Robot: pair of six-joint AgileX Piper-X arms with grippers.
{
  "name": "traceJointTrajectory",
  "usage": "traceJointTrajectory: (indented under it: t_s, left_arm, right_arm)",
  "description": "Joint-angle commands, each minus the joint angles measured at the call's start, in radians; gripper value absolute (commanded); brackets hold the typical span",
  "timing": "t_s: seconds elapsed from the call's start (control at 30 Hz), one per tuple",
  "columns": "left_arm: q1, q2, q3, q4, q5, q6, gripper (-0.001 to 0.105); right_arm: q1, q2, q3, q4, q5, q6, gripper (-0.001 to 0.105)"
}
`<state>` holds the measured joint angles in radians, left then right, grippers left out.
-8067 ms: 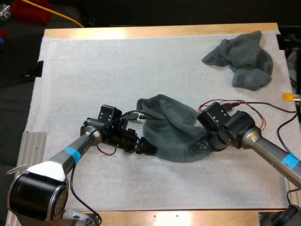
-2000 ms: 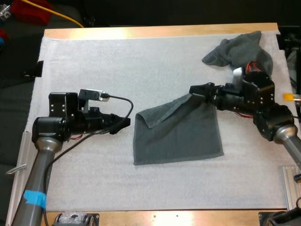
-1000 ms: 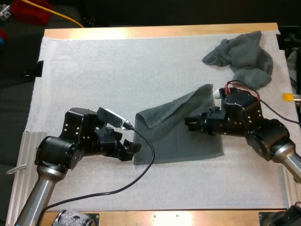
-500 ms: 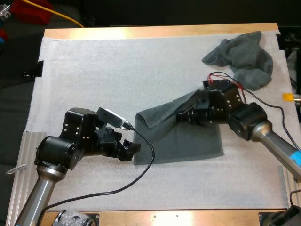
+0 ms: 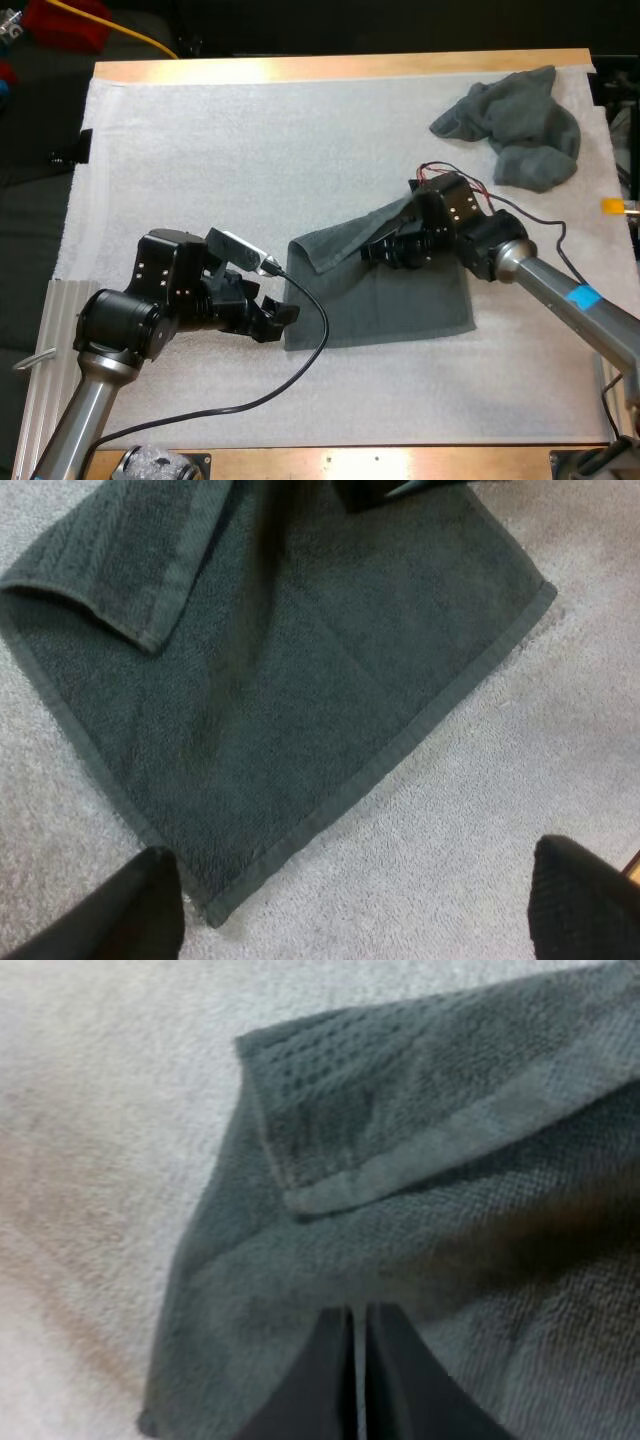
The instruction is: Pick towel from pile, fold and stack
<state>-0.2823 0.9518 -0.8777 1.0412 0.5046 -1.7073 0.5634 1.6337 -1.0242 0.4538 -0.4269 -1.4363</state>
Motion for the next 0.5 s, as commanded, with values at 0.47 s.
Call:
traceJointTrajectory:
  t_s: [0.47]
  left_arm:
    - [-0.005, -0.008, -0.004, -0.005, -0.008, 0.000, 0.069]
  right_arm:
    - [0.000, 0.116, -0.014, -0.085, -0.002, 0.003, 0.001]
